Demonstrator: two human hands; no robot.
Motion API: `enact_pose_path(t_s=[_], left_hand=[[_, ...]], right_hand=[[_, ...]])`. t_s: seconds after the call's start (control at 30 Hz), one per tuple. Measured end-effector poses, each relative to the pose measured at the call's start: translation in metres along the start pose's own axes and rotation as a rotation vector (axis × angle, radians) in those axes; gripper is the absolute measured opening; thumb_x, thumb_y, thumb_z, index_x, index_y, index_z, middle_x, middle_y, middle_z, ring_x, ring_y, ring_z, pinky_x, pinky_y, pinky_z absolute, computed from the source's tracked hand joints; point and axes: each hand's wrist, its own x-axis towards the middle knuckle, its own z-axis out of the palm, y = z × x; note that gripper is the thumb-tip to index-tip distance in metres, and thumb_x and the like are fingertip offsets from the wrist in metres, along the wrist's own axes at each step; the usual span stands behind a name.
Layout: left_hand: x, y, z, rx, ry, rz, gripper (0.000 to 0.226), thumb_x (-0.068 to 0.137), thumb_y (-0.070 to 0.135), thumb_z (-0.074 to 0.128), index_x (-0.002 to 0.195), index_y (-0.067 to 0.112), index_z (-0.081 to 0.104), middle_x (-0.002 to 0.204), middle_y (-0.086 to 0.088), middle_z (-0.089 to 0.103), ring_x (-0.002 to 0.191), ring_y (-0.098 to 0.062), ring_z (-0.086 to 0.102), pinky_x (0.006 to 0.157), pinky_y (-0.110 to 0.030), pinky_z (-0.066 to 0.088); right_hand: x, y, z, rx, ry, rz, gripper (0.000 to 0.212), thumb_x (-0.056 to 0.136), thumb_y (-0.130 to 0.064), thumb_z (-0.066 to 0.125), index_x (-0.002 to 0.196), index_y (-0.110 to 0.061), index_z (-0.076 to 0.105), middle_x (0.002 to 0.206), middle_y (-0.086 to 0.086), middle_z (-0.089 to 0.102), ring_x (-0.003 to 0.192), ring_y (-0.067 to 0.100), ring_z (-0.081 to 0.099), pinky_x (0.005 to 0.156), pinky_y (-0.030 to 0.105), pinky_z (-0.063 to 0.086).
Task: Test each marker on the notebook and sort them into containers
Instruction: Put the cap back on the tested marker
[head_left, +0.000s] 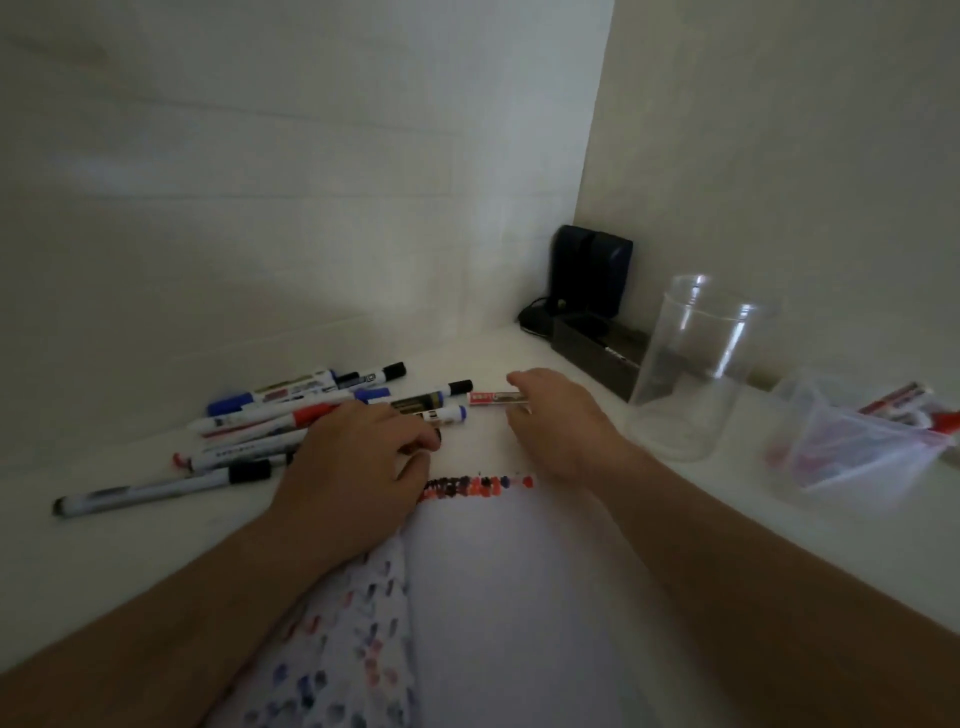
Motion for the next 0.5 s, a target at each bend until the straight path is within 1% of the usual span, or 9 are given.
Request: enact_pose_path(t_s=[0.07,0.13,0.23,0.27,0.3,0.33,0.37,0.43,0.5], left_hand=[[-0.001,0.002,-0.002,0.001,0.003,0.03,0.028,0.091,0.055,0.049,0.104,0.041,0.07,0.099,0.023,0.067,0.091,-0.004,0.056,0.087,-0.036,0.048],[-0.001,0.005,-0.006,-0.029,-0.02,0.034,0.042,0.091,0.066,0.038,0.104,0.042,0.069,0.093,0.024,0.064,0.089,-0.003,0.054,0.085,-0.035,0.046],[0.0,0.008,-0.007,-0.029,-0.067,0.057,0.046,0.092,0.068,0.031,0.107,0.042,0.066,0.089,0.025,0.06,0.088,0.001,0.052,0.087,-0.035,0.047],[0.001,0.008,-0.007,-0.022,-0.074,0.065,0.045,0.092,0.067,0.032,0.108,0.043,0.066,0.091,0.025,0.061,0.089,0.001,0.053,0.088,-0.036,0.047],[0.001,0.008,-0.008,-0.019,-0.076,0.068,0.044,0.093,0.066,0.032,0.11,0.043,0.066,0.095,0.025,0.062,0.092,0.001,0.053,0.09,-0.036,0.048],[0.001,0.007,-0.008,-0.022,-0.073,0.071,0.045,0.093,0.066,0.032,0.113,0.043,0.065,0.102,0.025,0.064,0.097,0.001,0.054,0.093,-0.036,0.047],[0.002,0.007,-0.009,-0.04,-0.069,0.075,0.047,0.094,0.066,0.03,0.118,0.044,0.064,0.11,0.024,0.064,0.102,0.0,0.054,0.096,-0.036,0.047],[0.003,0.01,-0.014,-0.139,-0.078,0.092,0.054,0.096,0.068,0.025,0.131,0.042,0.057,0.121,0.022,0.059,0.11,0.0,0.052,0.097,-0.032,0.045],[0.003,0.014,-0.016,-0.222,-0.102,0.115,0.062,0.095,0.072,0.02,0.143,0.04,0.044,0.125,0.023,0.052,0.112,0.002,0.048,0.094,-0.026,0.042]], right_hand=[[0.016,0.001,0.012,-0.176,-0.044,0.035,0.041,0.107,-0.035,0.042,0.147,-0.027,0.047,0.146,0.004,0.048,0.128,0.029,0.045,0.106,0.045,0.044],[0.02,0.001,0.017,-0.236,-0.041,0.024,0.033,0.107,-0.041,0.044,0.136,-0.029,0.057,0.128,0.004,0.052,0.113,0.025,0.049,0.095,0.044,0.05],[0.016,-0.003,0.005,-0.36,-0.05,-0.042,0.026,0.106,-0.04,0.049,0.125,-0.029,0.063,0.111,-0.002,0.054,0.097,0.017,0.053,0.088,0.039,0.053],[0.012,-0.005,-0.002,-0.338,-0.014,-0.065,0.022,0.106,-0.039,0.05,0.121,-0.028,0.062,0.106,-0.004,0.054,0.092,0.015,0.054,0.085,0.037,0.053],[0.005,-0.006,-0.01,-0.236,0.038,-0.071,0.019,0.106,-0.039,0.05,0.117,-0.028,0.061,0.103,-0.006,0.053,0.087,0.012,0.054,0.082,0.034,0.053],[-0.001,-0.007,-0.017,-0.04,0.088,-0.065,0.015,0.106,-0.037,0.051,0.113,-0.027,0.06,0.1,-0.007,0.055,0.083,0.011,0.056,0.077,0.032,0.053],[-0.008,-0.009,-0.024,0.242,0.115,-0.051,0.013,0.105,-0.034,0.053,0.11,-0.025,0.06,0.098,-0.006,0.06,0.08,0.011,0.059,0.073,0.031,0.052],[-0.02,-0.018,-0.034,0.858,-0.002,-0.032,0.008,0.104,-0.021,0.057,0.104,-0.014,0.061,0.091,0.006,0.07,0.074,0.016,0.067,0.066,0.029,0.055],[-0.027,-0.027,-0.031,1.255,-0.199,-0.035,0.007,0.1,-0.004,0.06,0.094,-0.004,0.055,0.082,0.018,0.071,0.068,0.023,0.07,0.058,0.024,0.057]])
